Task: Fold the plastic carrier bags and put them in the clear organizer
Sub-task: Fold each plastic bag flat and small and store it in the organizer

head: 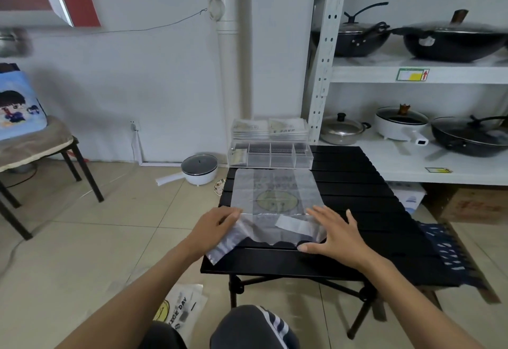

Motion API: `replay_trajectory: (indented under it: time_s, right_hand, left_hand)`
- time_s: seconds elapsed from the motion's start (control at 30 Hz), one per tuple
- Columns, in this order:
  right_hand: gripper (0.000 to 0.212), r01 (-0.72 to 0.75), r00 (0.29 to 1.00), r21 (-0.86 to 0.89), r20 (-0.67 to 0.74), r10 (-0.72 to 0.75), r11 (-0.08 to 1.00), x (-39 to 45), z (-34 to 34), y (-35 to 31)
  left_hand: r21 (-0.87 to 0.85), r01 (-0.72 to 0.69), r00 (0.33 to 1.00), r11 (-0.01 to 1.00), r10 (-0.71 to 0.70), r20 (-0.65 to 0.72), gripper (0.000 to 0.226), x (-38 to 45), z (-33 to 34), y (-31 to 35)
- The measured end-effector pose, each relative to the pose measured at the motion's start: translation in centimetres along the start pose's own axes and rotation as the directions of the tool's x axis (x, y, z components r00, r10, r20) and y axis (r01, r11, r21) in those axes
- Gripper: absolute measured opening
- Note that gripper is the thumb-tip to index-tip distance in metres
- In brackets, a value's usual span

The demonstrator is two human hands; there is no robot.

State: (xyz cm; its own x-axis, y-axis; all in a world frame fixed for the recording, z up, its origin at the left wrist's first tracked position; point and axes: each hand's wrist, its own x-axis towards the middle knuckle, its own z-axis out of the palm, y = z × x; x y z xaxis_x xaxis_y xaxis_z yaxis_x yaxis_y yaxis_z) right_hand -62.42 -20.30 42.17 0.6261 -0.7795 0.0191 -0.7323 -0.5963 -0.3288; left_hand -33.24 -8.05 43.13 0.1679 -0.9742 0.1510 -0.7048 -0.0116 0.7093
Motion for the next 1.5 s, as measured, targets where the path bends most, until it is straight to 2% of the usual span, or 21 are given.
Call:
replay_trajectory:
  time_s: [0.07, 0.17, 0.27, 0.33, 0.37, 0.43, 0.53, 0.6, 0.67, 0.73, 0.97, 1.07, 1.23, 1.37, 1.5]
  right_hand:
    - [0.103, 0.025, 0.999, 0.061, 0.032, -0.027, 0.998, -0.9, -0.5, 0.2]
    - [0.067, 0.01, 0.998, 0.075, -0.059, -0.005, 0.997, -1.4, -0.4, 0.3]
    - [0.022, 0.009, 0.983, -0.049, -0.185, -0.018, 0.999, -1.3, 0.0, -0.2]
    - [0.012, -0.017, 0.988, -0.091, -0.155, 0.003, 0.996, -1.0, 0.2, -0.7]
    - [0.013, -0.03, 0.991, -0.072, -0.135, 0.02, 0.997, -0.8, 0.1, -1.0]
    - [0.003, -0.059, 0.989, 0.029, -0.134, 0.062, 0.998, -0.3, -0.2, -1.5]
    - [0.013, -0.131, 0.978, 0.344, -0.11, 0.179, 0.93, 0.2, -0.1, -1.1]
    - [0.013, -0.101, 0.975, 0.605, -0.096, 0.198, 0.79, -0.1, -0.4, -0.7]
    - [0.009, -0.028, 0.978, 0.714, -0.126, 0.168, 0.7, -1.0, -1.1, -0.3]
    - [0.004, 0.009, 0.984, 0.731, -0.126, 0.122, 0.682, -2.1, -1.9, 0.1]
    - [0.027, 0.011, 0.997, 0.659, 0.049, -0.057, 0.752, -5.9, -1.6, 2.0]
    - [0.029, 0.038, 0.995, 0.611, 0.048, -0.085, 0.791, -6.4, -1.0, 2.5]
    - [0.037, 0.028, 0.997, 0.614, 0.037, -0.064, 0.789, -7.1, -0.4, 2.8]
    - [0.066, 0.038, 0.999, 0.299, 0.018, -0.046, 0.953, -7.6, 0.2, 3.5]
    - [0.094, 0.072, 0.997, -0.009, -0.001, -0.072, 0.997, -8.3, 1.0, 3.5]
  left_hand:
    - [0.059, 0.052, 0.995, 0.997, -0.057, 0.08, 0.029, 0.2, -0.5, -0.9]
    - [0.073, 0.058, 0.98, 0.996, -0.071, 0.188, 0.042, 0.5, -1.2, -1.5]
    - [0.167, -0.066, 0.964, 0.984, 0.02, 0.264, 0.052, 1.0, -1.5, -1.1]
    - [0.26, -0.178, 0.942, 0.949, 0.088, 0.323, 0.05, 1.0, -1.8, -0.9]
    - [0.29, -0.208, 0.932, 0.934, 0.1, 0.348, 0.049, 0.9, -2.0, -0.9]
    - [0.301, -0.216, 0.919, 0.929, 0.089, 0.384, 0.047, 0.8, -2.4, -1.1]
    - [0.283, -0.192, 0.915, 0.94, 0.067, 0.399, 0.037, 0.4, -2.5, -1.2]
    - [0.306, -0.184, 0.927, 0.934, 0.061, 0.371, 0.034, 0.2, -2.1, -1.4]
    - [0.352, -0.217, 0.933, 0.91, 0.088, 0.349, 0.032, -0.1, -1.4, -1.8]
    - [0.395, -0.267, 0.929, 0.879, 0.126, 0.347, 0.039, -0.4, -0.8, -2.2]
    - [0.506, -0.39, 0.906, 0.769, 0.221, 0.362, 0.067, -1.8, -0.2, -2.9]
    - [0.498, -0.429, 0.895, 0.754, 0.281, 0.346, 0.074, -2.2, -0.1, -3.1]
    - [0.506, -0.39, 0.906, 0.769, 0.222, 0.361, 0.093, -2.6, 0.2, -3.1]
    - [0.529, -0.392, 0.9, 0.753, 0.193, 0.391, 0.098, -2.9, 0.4, -2.5]
    - [0.577, -0.349, 0.919, 0.739, 0.149, 0.365, 0.094, -3.0, 1.2, -2.5]
